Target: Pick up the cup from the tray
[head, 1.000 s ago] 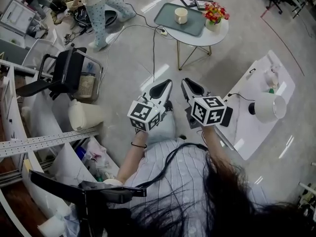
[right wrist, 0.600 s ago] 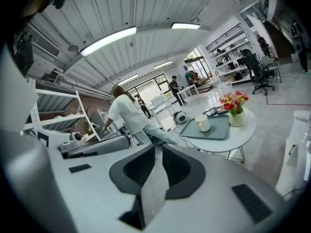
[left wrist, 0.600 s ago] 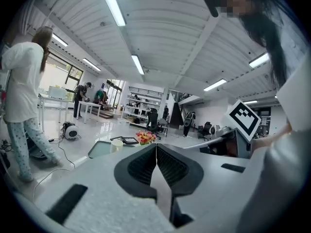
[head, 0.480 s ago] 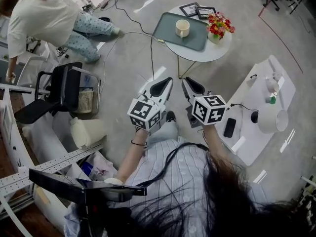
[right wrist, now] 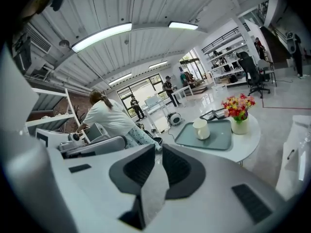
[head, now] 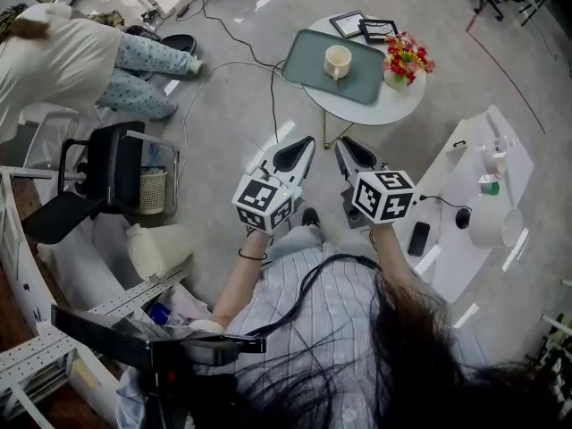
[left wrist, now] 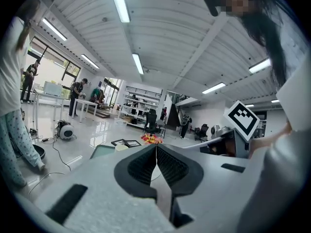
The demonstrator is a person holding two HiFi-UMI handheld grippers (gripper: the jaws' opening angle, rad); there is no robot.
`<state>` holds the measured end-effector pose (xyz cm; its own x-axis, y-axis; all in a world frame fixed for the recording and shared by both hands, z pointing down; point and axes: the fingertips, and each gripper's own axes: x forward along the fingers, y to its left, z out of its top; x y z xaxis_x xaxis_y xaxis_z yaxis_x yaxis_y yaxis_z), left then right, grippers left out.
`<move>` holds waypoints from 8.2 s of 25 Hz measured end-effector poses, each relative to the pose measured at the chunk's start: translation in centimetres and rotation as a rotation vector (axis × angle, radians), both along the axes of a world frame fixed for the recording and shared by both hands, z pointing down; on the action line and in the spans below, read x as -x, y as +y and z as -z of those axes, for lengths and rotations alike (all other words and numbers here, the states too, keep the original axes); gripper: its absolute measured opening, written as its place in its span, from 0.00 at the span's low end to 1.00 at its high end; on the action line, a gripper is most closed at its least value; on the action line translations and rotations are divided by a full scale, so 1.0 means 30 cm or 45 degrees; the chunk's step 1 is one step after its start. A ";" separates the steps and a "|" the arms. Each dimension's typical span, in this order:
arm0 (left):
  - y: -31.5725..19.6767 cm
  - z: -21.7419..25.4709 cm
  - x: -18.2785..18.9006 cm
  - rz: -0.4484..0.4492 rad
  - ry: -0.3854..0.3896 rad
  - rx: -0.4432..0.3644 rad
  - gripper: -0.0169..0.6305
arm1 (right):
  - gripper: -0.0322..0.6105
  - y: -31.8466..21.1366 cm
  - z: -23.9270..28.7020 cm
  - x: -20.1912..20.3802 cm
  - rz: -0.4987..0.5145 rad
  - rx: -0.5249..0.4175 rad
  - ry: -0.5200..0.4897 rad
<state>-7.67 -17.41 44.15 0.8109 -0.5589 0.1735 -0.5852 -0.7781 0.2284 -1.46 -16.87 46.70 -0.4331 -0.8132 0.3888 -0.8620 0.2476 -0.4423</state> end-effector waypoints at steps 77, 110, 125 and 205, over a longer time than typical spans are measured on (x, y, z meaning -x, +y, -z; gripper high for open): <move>-0.898 -0.347 -0.236 0.063 -0.217 0.267 0.05 | 0.71 -1.053 -0.751 -0.235 0.023 0.330 0.408; -0.808 -0.331 -0.172 0.101 -0.203 0.271 0.05 | 0.70 -0.971 -0.589 -0.253 0.099 0.247 0.266; -0.645 -0.228 -0.071 0.153 -0.130 0.202 0.05 | 0.70 -0.800 -0.316 -0.147 0.169 0.145 0.227; 0.645 -0.105 -0.376 0.184 -0.055 0.085 0.05 | 0.70 0.677 -0.173 -0.409 0.344 0.104 0.187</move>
<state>3.62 1.92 47.30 0.7138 -0.6551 0.2476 -0.7003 -0.6690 0.2489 10.80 3.43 51.88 -0.5637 -0.6397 0.5225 -0.8259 0.4449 -0.3462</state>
